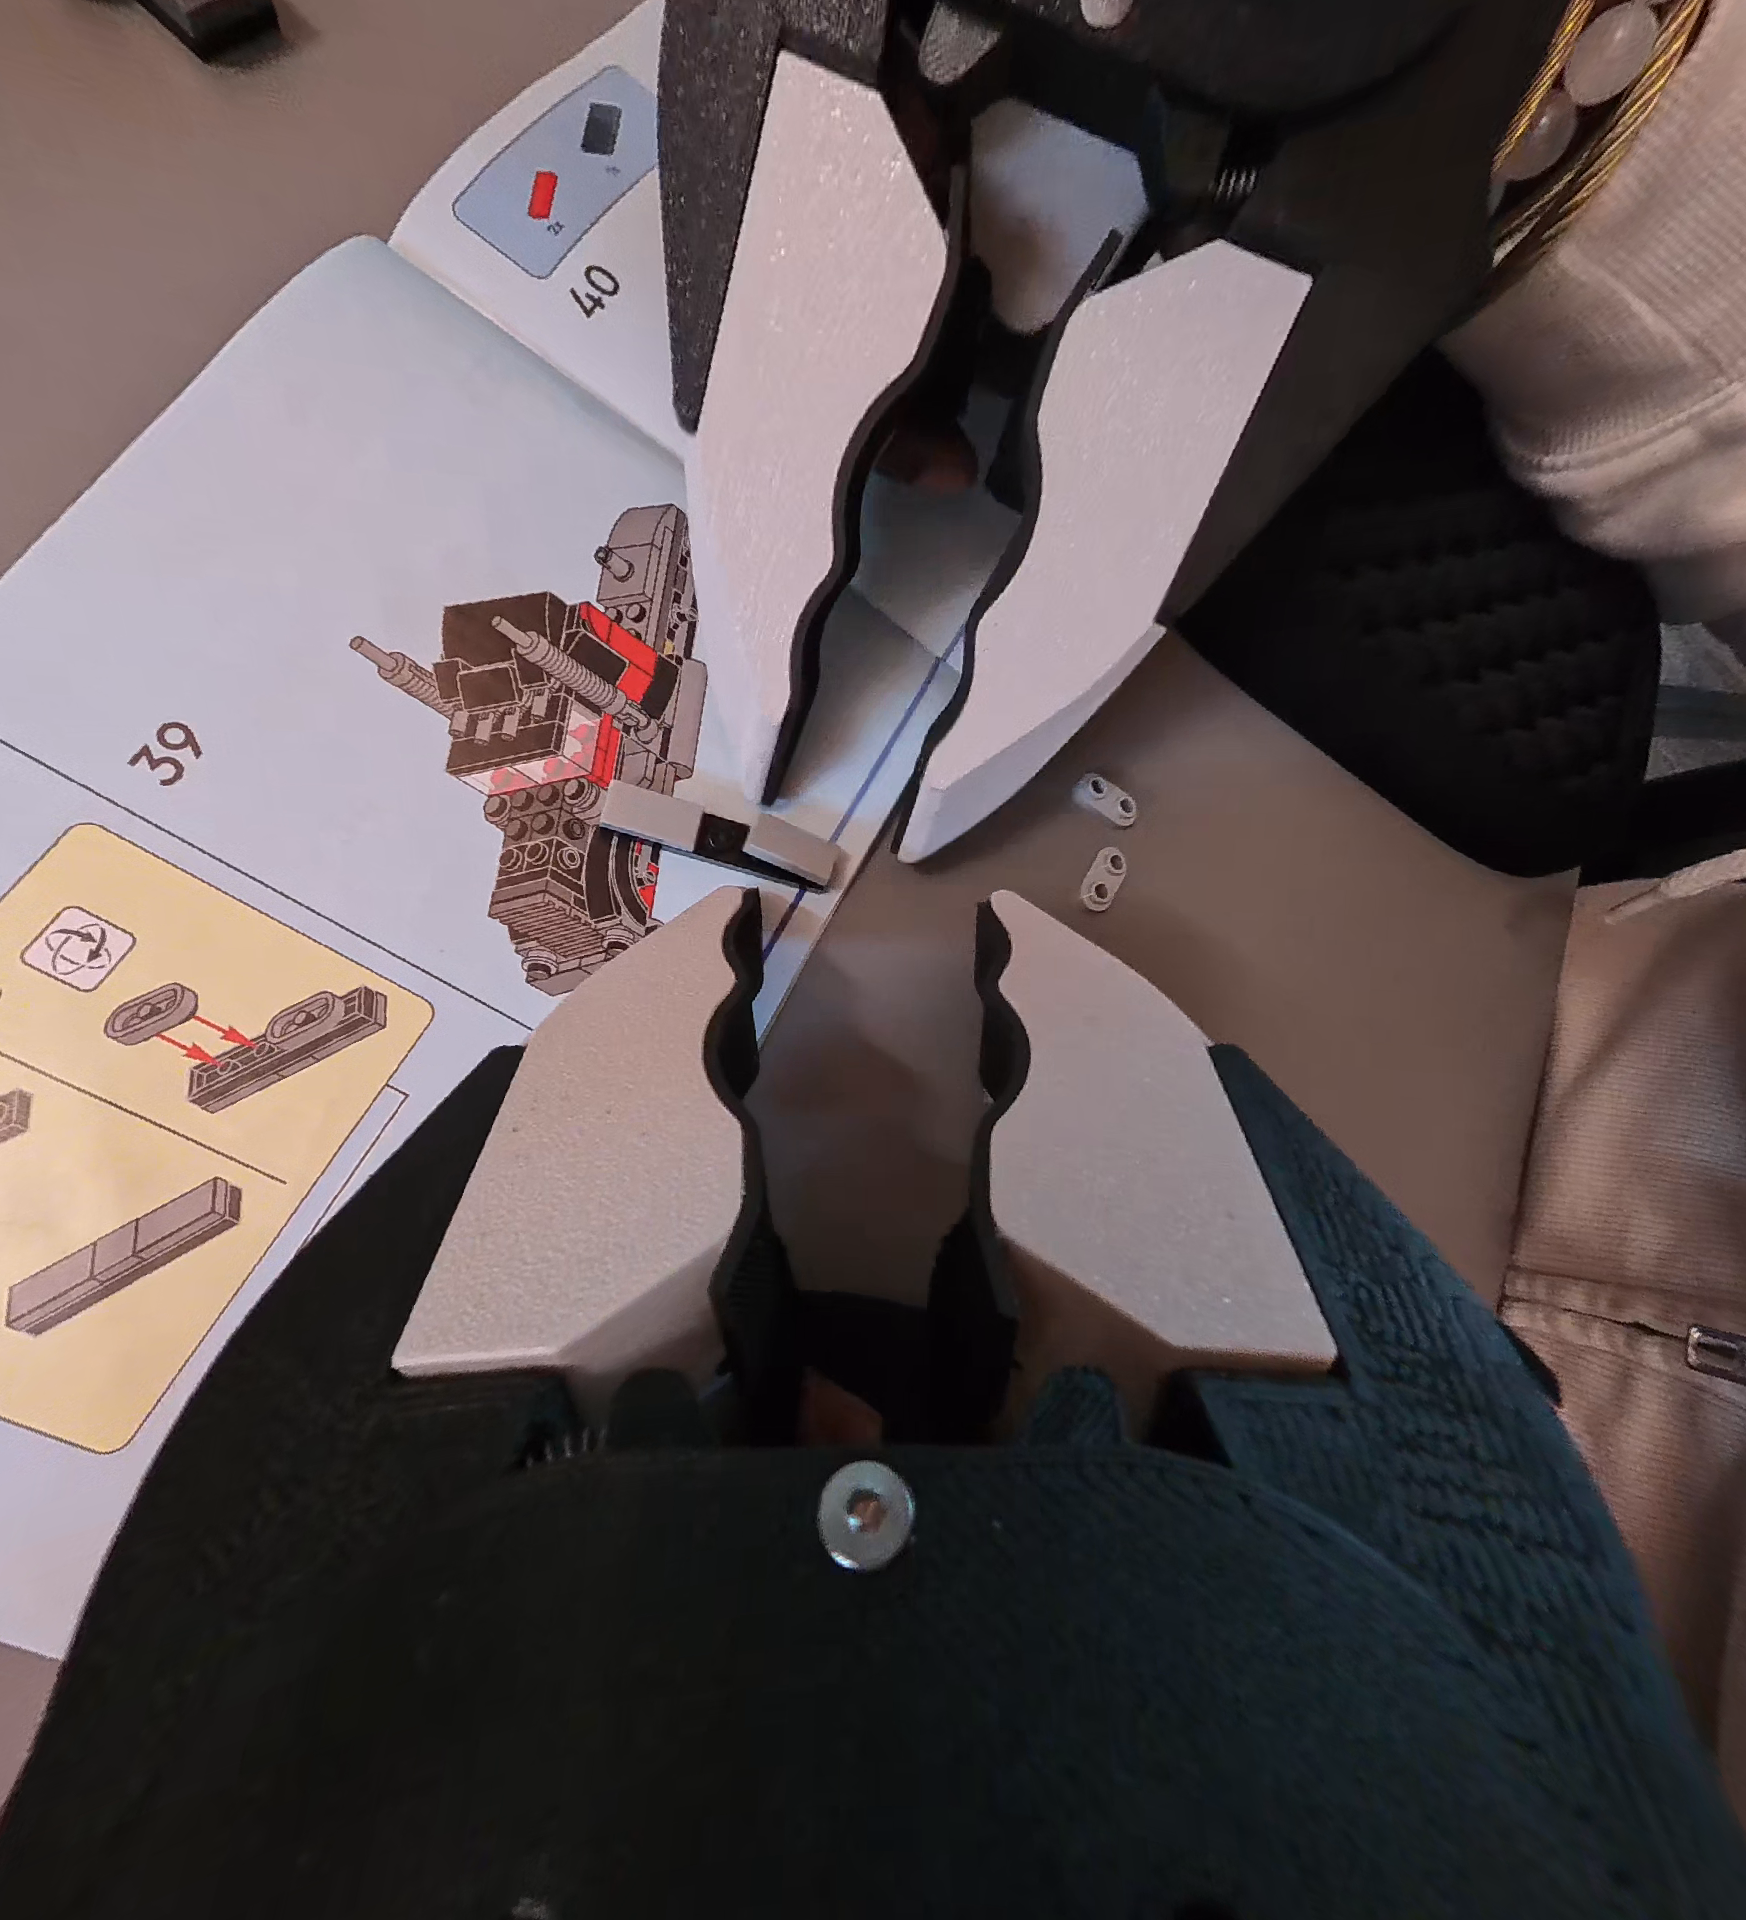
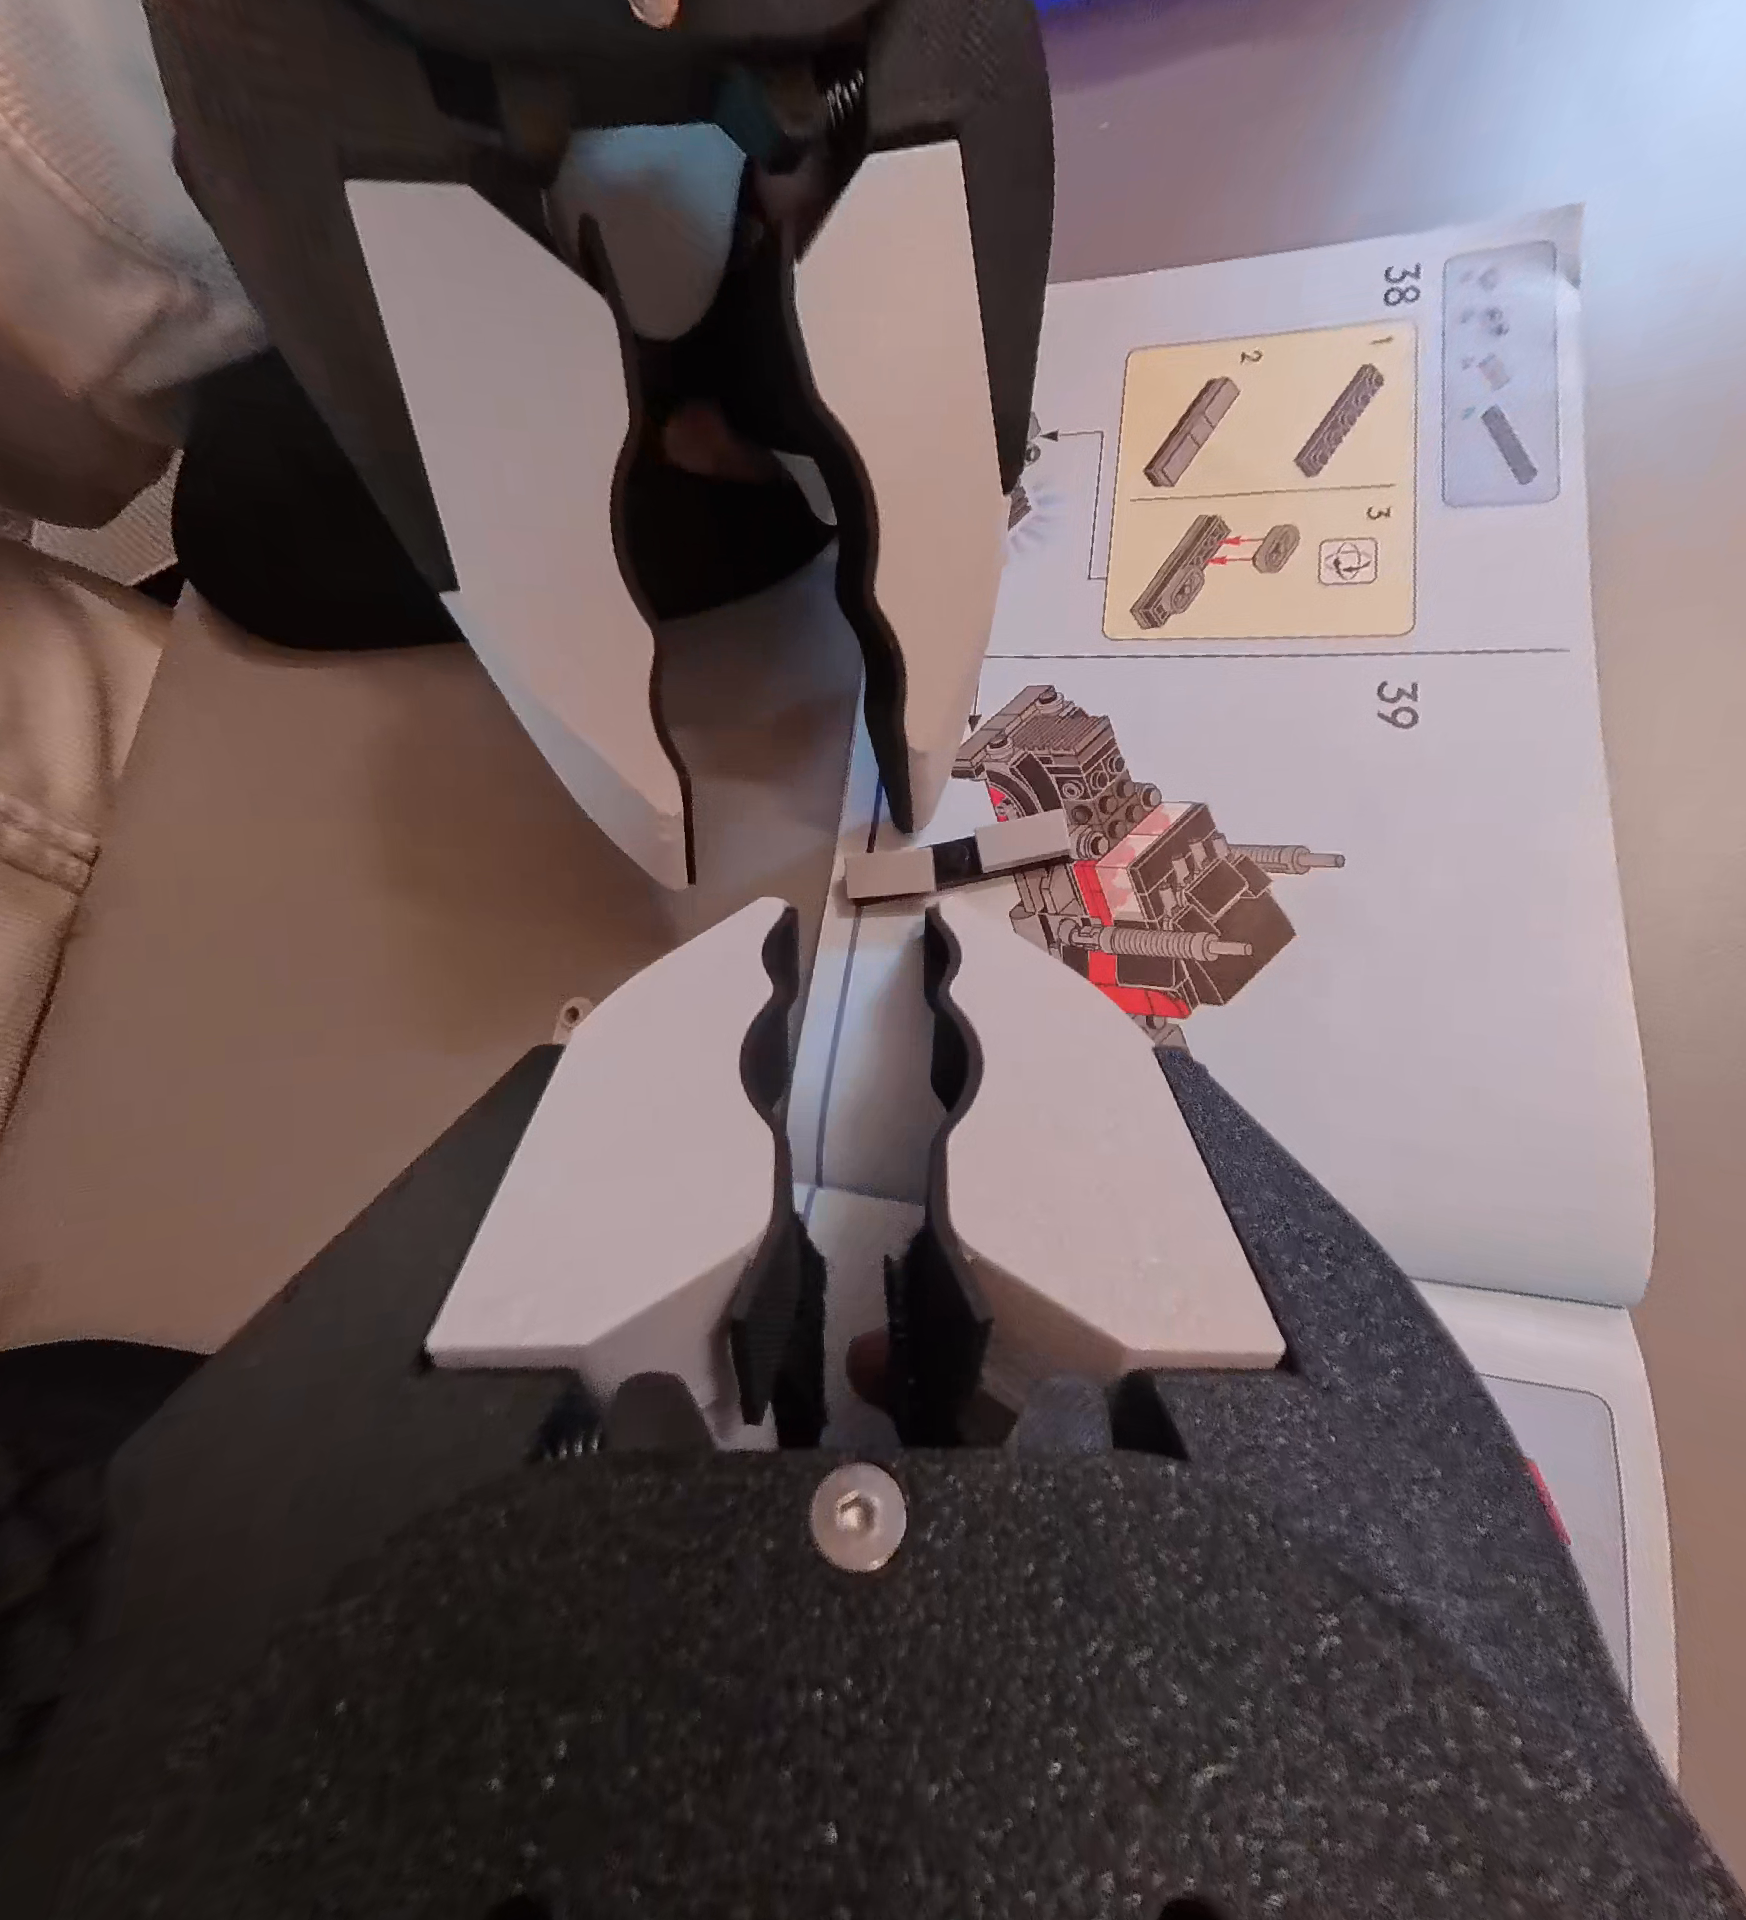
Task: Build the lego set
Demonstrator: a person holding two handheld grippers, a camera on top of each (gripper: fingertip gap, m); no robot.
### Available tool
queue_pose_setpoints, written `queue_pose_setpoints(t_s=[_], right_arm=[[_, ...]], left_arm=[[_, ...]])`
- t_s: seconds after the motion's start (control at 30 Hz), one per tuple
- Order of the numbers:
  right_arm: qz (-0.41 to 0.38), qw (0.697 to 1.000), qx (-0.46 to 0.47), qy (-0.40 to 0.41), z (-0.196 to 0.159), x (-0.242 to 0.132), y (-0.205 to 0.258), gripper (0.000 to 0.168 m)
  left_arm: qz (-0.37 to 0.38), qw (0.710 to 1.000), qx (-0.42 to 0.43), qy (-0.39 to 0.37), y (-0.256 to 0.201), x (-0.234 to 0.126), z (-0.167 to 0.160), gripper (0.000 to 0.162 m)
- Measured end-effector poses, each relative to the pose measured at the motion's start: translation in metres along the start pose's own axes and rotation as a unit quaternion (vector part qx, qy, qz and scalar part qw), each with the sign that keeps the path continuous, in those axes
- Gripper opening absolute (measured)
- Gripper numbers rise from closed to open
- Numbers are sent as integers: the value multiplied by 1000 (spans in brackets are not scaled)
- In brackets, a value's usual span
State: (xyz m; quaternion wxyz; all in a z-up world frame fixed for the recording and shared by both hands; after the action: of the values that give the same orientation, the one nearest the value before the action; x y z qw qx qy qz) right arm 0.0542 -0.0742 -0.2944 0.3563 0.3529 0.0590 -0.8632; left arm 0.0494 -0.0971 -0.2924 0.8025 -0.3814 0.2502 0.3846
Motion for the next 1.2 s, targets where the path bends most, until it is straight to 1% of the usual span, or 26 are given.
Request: queue_pose_setpoints(t_s=[0.57,0.63,0.7,0.77,0.87,1.2], right_arm=[[-9,1000,-12,-8,2,0,-3,22],[-19,999,-19,-22,5,-3,-6,17],[-31,999,-29,-32,7,-6,-8,8],[-36,998,-46,-34,9,-4,-8,3],[-36,997,-64,-37,12,0,-7,1],[-40,996,-76,-25,9,5,-7,0]], left_arm=[[-3,1000,6,1,-1,1,1,42],[-4,1000,4,0,-1,1,1,41],[-4,1000,2,0,0,1,1,41],[-3,1000,4,0,0,1,1,41],[-4,1000,4,0,0,1,1,41],[-3,1000,4,0,0,1,1,41]])
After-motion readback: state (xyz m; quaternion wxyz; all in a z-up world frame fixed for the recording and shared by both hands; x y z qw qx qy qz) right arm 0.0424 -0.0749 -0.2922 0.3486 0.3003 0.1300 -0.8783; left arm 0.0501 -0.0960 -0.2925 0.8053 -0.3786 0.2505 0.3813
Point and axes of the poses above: each gripper's, where its closed fingertips meet, x out along the fingers, z out of its top, y = z × x across the jaws, the point moved 1 cm from there along -x, back along the fingers, and after that the axes turned 6 degrees about -x, right-handed, at the moved point
